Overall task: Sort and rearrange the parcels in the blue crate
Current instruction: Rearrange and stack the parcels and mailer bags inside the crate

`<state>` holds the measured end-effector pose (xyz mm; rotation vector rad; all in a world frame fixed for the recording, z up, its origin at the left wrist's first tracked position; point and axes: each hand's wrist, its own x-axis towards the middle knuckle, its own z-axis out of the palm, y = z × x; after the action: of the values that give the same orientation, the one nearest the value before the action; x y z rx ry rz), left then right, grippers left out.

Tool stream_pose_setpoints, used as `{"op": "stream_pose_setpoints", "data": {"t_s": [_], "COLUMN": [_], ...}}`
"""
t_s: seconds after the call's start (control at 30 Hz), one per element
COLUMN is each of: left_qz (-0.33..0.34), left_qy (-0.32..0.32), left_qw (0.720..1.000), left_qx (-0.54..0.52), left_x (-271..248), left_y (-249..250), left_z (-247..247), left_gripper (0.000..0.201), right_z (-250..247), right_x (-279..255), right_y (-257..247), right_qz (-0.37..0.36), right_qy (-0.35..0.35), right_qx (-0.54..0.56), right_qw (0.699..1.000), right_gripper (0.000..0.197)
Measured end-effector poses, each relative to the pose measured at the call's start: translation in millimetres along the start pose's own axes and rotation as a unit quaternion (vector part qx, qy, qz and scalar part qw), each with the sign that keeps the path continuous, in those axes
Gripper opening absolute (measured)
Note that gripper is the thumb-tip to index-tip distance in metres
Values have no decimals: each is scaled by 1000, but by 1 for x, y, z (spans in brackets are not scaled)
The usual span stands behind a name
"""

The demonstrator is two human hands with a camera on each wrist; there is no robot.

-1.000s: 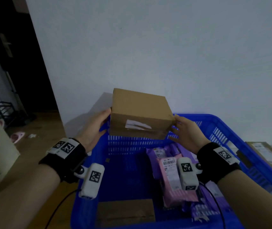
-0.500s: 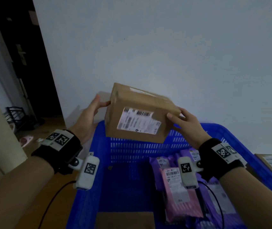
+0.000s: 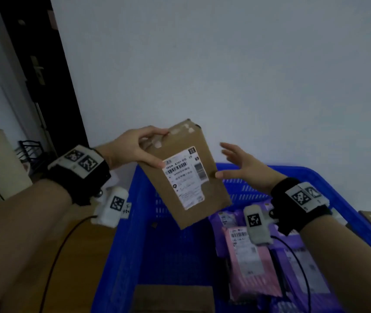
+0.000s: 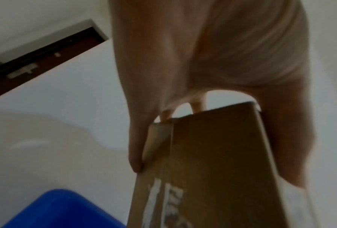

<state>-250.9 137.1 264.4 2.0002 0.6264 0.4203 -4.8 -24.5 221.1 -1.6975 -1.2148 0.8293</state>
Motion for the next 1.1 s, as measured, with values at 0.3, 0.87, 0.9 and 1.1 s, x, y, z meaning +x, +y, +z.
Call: {"op": "stream_pose_setpoints", "data": {"t_s": [0.3,0.87,0.9,1.1], "left_qz": [-111,-465,-466,-487], "left_qy": [59,89,94,66], "left_qw": [987,879,879,871], "left_qx": [-104,-52,-32,-26], "left_x": [15,26,28,31], "left_y": [-8,-154,-157,-180], "left_z": [32,143,148,169], "left_gripper": [81,37,29,53], "right_z": [21,104,110,143], "right_x": [2,35,39,49], "right_y": [44,168,176,217], "right_qz": [102,334,344,383], "right_qy": [-95,-116,-110,-60], "right_qx": [148,219,226,249], "right_qw": [979,909,905,888], "right_gripper": [62,61,67,59]}}
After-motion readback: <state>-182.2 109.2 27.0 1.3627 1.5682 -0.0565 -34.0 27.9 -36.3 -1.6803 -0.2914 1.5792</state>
